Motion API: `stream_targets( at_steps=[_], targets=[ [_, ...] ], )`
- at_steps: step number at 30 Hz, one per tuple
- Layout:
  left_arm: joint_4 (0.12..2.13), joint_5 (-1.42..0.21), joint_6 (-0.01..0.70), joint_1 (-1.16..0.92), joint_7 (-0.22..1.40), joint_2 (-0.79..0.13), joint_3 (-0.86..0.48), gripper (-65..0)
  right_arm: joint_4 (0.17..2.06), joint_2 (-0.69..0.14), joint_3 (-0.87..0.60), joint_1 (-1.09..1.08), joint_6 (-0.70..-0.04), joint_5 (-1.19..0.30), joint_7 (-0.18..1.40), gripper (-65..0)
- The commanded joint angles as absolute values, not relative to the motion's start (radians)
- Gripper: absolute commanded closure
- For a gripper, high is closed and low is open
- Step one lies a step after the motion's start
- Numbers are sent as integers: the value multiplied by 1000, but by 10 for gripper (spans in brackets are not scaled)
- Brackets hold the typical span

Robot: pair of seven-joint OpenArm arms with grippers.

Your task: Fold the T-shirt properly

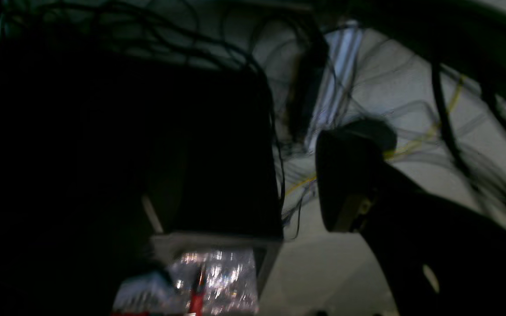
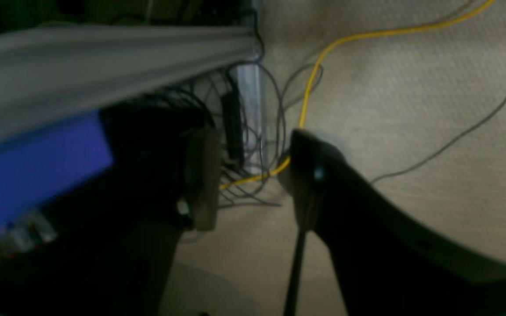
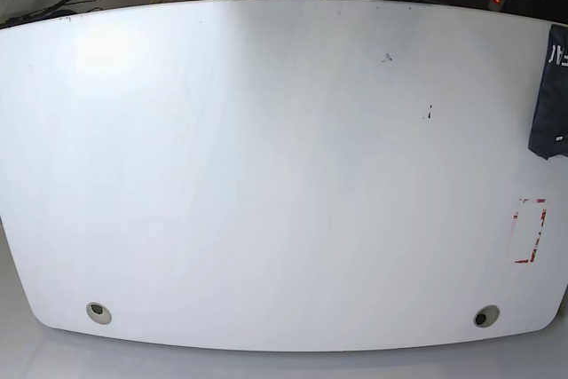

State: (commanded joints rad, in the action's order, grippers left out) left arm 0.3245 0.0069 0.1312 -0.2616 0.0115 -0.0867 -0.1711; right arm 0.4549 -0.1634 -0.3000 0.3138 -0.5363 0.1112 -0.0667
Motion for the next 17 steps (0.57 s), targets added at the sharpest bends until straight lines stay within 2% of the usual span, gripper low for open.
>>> stream_targets(
  at_steps=[5, 17],
  targets=[
    [240, 7, 131, -206, -13, -87, -171, -425, 404, -163, -300, 269, -506, 124, -67, -252],
    [226, 48, 131, -177, -8, -82, -157, -424, 392, -136, -300, 255, -504, 124, -67, -252]
  ],
)
